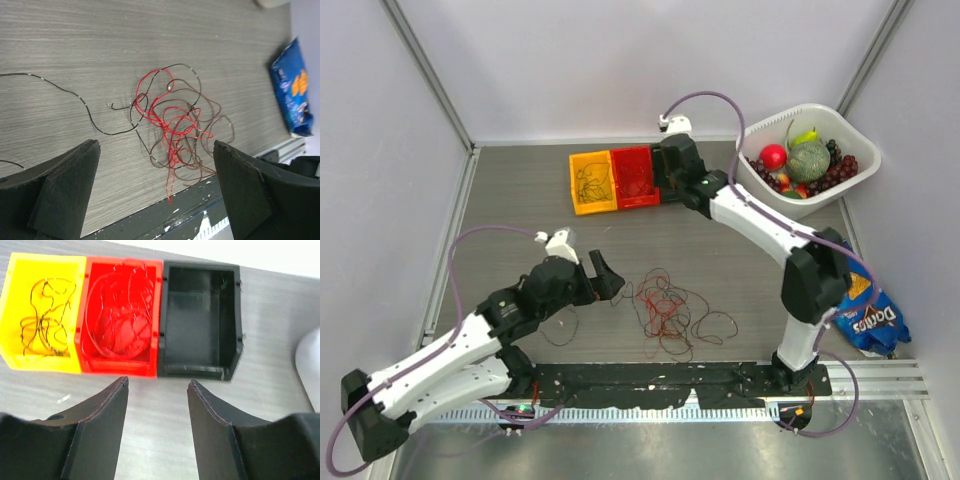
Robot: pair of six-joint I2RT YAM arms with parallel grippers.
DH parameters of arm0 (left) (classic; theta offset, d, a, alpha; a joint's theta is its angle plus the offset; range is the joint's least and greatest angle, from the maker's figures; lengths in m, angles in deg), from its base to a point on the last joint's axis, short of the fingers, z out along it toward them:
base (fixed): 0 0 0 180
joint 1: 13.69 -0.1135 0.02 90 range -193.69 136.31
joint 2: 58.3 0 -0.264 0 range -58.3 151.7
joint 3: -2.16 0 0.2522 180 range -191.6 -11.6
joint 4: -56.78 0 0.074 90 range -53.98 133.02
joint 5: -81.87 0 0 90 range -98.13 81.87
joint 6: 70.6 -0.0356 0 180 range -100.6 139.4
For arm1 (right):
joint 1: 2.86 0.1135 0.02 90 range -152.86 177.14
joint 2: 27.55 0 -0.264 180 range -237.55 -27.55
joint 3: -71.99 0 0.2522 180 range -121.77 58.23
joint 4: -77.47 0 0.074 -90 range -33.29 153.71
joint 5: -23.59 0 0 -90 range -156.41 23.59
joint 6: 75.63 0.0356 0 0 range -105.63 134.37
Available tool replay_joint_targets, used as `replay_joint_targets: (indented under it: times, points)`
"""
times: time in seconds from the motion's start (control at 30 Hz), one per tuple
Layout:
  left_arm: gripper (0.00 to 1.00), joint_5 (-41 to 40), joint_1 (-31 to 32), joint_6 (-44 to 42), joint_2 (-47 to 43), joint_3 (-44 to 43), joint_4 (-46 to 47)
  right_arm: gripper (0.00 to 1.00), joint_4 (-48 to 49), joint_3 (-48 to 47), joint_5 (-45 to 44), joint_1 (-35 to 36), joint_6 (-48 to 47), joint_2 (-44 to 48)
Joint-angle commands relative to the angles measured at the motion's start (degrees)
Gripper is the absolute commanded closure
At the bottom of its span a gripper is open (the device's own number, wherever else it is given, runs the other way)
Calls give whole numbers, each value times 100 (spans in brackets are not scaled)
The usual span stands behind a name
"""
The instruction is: Untangle the cables
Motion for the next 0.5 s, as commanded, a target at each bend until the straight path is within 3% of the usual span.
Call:
replay_joint_targets:
  times: [0.0, 0.2, 0.47]
  points:
    - [0, 299, -17, -412, 781, -382, 376, 44, -370, 1270, 30, 50, 1080, 1262]
    - [7, 984, -61, -579, 2003, -567, 1263, 45, 585, 4117, 1928, 567, 2445, 3600]
    - [19, 1038, -52, -597, 2778, -400, 1739, 46, -195, 5510, 2070, 1114, 2517, 5230]
